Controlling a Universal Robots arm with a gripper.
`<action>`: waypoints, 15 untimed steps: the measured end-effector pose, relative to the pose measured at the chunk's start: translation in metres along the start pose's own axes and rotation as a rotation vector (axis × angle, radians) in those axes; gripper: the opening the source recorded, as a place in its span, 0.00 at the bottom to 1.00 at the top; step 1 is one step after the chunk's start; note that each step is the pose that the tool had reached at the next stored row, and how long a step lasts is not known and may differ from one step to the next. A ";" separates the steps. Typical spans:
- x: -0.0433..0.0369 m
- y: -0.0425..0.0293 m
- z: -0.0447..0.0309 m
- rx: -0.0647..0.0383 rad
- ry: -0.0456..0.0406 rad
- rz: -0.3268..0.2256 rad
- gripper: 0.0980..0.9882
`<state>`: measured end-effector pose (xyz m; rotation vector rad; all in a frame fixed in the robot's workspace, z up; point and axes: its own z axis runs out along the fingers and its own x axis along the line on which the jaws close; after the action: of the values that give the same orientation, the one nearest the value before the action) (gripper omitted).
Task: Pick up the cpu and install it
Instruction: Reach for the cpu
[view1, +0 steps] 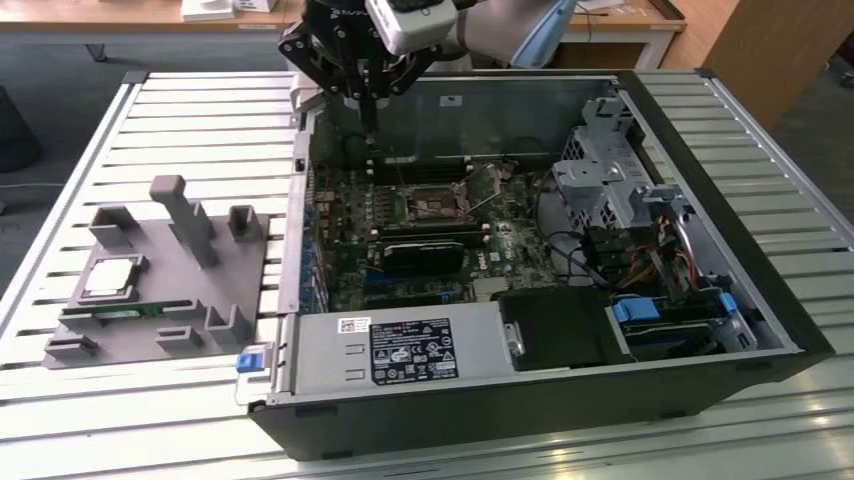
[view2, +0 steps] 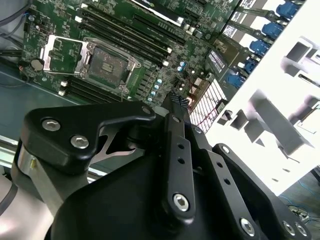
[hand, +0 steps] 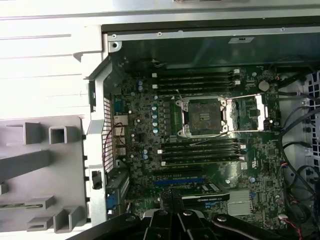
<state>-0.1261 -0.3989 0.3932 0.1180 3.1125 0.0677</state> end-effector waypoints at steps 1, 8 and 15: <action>0.0002 0.0000 0.0001 0.000 -0.0001 0.000 0.01; 0.0019 -0.0002 0.0001 0.000 0.0000 0.000 0.01; 0.0041 -0.0004 0.0005 0.000 0.0000 0.000 0.01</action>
<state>-0.1302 -0.3990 0.3925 0.1181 3.1125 0.0675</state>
